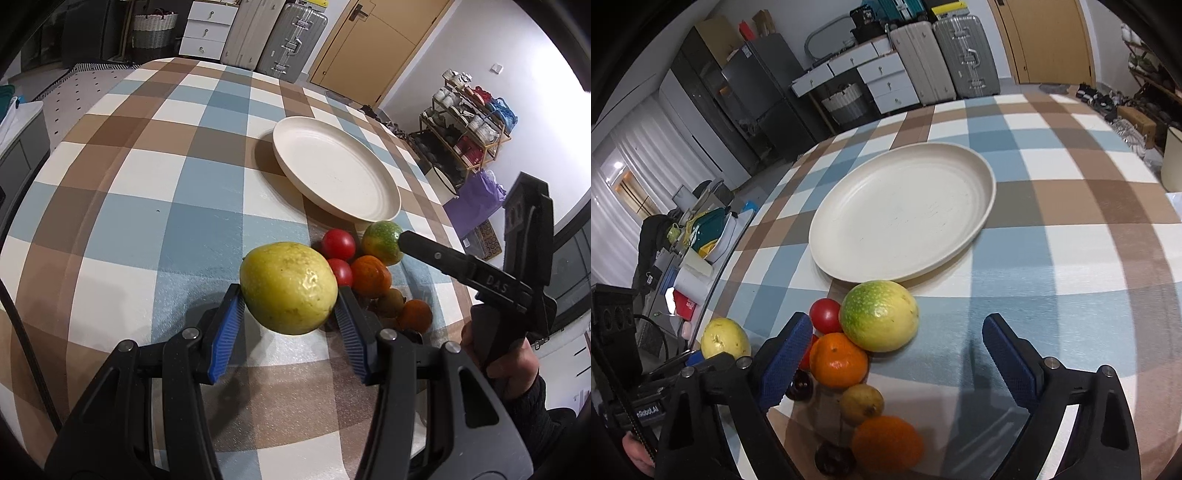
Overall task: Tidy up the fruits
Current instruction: 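Lift the yellow pear with the left tool while the right tool grasps the green-yellow citrus, then carry both fruits over the cream plate and open both tools to release them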
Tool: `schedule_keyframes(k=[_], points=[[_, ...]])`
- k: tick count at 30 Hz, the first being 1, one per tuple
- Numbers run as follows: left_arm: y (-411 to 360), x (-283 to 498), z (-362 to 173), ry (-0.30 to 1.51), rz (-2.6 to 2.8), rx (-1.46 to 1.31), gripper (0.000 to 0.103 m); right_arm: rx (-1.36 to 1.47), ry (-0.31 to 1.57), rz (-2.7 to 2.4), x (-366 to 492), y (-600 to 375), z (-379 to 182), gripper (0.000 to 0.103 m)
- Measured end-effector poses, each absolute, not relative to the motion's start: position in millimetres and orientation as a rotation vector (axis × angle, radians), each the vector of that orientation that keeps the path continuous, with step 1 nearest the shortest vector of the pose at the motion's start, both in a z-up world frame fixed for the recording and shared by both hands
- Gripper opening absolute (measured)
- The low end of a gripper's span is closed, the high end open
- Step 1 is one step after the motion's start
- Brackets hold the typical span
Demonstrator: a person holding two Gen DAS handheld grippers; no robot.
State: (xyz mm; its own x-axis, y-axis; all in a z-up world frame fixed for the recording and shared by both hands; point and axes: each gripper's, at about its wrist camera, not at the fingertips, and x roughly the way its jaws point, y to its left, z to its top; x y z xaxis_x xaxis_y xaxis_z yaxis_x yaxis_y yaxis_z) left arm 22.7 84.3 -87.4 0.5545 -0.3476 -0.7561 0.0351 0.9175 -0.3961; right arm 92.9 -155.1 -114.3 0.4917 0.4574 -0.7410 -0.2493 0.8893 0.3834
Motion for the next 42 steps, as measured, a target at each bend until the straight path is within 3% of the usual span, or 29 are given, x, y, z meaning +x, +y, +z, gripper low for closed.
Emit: schedule_keyframes(k=[2, 4, 9, 16, 28, 42], points=[[84.9, 23.5, -89.8, 0.965, -0.232, -0.353, 0.048, 0.233, 0.978, 0.435, 97.7, -150.9, -116.6, 0.093], [85.6, 25.2, -93.2, 0.975, -0.234, -0.352, 0.048, 0.231, 0.991, 0.445, 101.8, -146.1, -118.1, 0.084], [87.8, 27.2, -96.3, 0.982, -0.234, -0.358, 0.048, 0.222, 1.003, 0.457, 108.1, -136.5, -121.8, 0.081], [92.5, 28.9, -97.8, 0.977, -0.225, -0.360, 0.048, 0.228, 1.027, 0.452, 110.6, -134.2, -127.6, 0.056], [91.1, 26.6, -84.6, 0.944, -0.220, -0.349, 0.048, 0.296, 0.985, 0.447, 99.1, -152.3, -122.9, 0.055], [65.8, 52.8, -46.0, 0.910, -0.282, -0.303, 0.048, 0.312, 0.865, 0.489, 87.2, -171.3, -79.6, 0.055]])
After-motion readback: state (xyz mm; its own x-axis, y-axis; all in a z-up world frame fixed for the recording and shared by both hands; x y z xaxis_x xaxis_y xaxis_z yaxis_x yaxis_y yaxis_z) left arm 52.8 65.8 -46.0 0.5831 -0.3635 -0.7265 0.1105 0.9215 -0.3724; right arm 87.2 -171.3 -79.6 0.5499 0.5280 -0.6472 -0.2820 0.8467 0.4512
